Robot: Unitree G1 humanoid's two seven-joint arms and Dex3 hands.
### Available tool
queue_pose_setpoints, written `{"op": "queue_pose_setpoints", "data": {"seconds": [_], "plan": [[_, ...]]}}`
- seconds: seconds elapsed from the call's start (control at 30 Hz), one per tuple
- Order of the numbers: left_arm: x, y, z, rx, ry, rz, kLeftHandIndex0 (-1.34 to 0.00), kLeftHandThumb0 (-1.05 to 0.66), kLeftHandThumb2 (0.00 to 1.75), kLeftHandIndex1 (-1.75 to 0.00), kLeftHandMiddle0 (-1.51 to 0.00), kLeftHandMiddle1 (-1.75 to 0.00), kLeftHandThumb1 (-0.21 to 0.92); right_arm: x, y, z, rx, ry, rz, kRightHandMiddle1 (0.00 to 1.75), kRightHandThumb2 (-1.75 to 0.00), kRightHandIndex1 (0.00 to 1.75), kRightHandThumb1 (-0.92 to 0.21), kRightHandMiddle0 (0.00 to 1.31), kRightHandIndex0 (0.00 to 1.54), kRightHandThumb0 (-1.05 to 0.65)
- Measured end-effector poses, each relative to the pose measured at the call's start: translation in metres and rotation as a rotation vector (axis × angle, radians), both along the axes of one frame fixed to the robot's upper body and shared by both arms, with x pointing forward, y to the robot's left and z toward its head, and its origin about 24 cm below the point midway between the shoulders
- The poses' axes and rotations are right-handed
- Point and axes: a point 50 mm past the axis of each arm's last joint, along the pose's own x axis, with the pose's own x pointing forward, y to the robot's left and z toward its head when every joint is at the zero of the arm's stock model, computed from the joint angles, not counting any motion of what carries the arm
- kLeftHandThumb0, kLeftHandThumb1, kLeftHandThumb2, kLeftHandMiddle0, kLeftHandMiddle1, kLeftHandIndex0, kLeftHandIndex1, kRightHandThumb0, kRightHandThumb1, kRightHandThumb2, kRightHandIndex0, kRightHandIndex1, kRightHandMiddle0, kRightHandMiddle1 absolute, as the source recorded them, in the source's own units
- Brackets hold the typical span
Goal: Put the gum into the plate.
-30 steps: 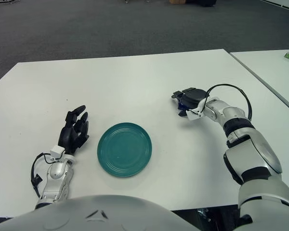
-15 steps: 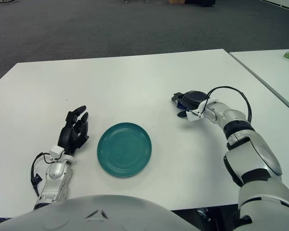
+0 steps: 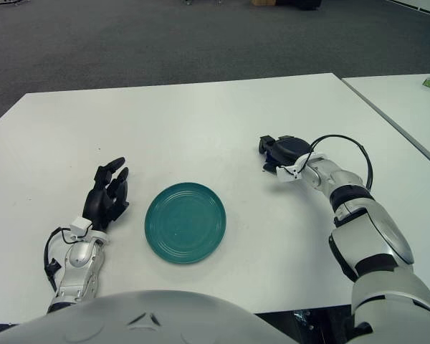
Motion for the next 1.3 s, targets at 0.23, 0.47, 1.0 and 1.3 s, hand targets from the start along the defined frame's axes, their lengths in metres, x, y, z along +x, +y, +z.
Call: {"op": "queue_pose_setpoints", "data": {"seconds": [0.23,0.47,1.0,1.3], "plan": [[0.0006,0.0025,-0.0012,0.002,0.003,0.006,0.0,-0.85,0.63,-0.9,-0.38,-0.01,0.92,0.0017,0.0004,0.0001,0.044,-0.022,-0.044,1.75,-0.75,1.59,-0.75,0.3,0.32,-0.38],[0.0027,0.0039,-0.001,0.008,0.001,0.005,0.0,-0.84,0.66,-0.9,-0.38,-0.01,0.92,0.0008,0.0001,-0.0012,0.063,-0.045,-0.062,1.75,-0.76,1.72,-0.75,0.3,0.37,-0.38],[0.0036,0.006,-0.0011,0.014,0.0,0.007,0.0,-0.84,0.66,-0.9,-0.39,-0.01,0.92,-0.001,0.0007,-0.0043,0.113,-0.082,-0.101,1.75,-0.87,1.75,-0.66,0.36,0.59,-0.39],[0.0043,0.0093,-0.0018,0.017,0.002,0.013,0.0,-0.84,0.66,-0.91,-0.4,-0.02,0.92,-0.0017,0.0029,-0.0033,0.132,-0.096,-0.081,1.75,-0.9,1.75,-0.64,0.37,0.65,-0.4]]}}
